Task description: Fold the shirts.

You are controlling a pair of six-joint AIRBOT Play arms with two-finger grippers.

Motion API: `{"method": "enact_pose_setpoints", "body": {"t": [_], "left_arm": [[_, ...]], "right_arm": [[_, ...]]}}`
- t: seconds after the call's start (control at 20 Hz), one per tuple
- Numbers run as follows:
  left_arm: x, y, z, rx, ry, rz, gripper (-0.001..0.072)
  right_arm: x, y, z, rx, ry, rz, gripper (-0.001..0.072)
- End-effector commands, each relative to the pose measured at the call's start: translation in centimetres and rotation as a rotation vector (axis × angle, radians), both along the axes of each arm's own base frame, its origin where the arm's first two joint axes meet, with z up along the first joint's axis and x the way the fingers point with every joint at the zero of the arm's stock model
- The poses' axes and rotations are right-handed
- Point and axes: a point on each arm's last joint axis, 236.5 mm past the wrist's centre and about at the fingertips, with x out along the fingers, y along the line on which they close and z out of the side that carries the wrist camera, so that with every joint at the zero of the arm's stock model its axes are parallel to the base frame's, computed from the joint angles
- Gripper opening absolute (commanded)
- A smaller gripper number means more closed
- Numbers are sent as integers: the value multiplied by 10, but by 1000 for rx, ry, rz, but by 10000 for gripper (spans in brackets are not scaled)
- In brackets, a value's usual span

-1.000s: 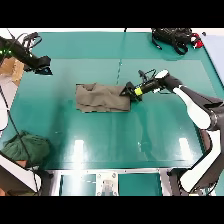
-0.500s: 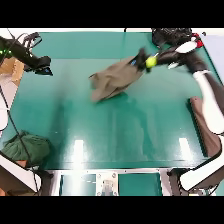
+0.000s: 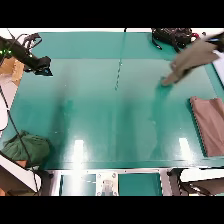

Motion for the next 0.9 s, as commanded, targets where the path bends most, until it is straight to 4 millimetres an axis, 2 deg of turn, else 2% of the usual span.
{"method": "enact_pose_setpoints", "body": {"t": [0.0,0.15,0.3,0.4,0.55,0.7,0.85], "left_arm": [[0,0,0,0,0,0,24],[1,0,1,0,-4,4,24],[1,0,1,-4,1,20,24],[1,0,1,-5,3,19,24],[0,-1,1,-6,7,17,24],[0,-1,1,-7,8,16,24],[-3,-1,0,-8,18,12,24]], "right_arm": [[-64,-107,-9,-81,149,-321,17],[-113,-143,-23,-101,288,-453,17],[-152,-153,-41,-96,449,-526,16],[-181,-153,-48,-114,565,-569,16],[-228,-151,-48,-163,728,-620,17],[-244,-145,-51,-175,763,-638,19],[-262,-134,-85,-137,876,-614,19]]}}
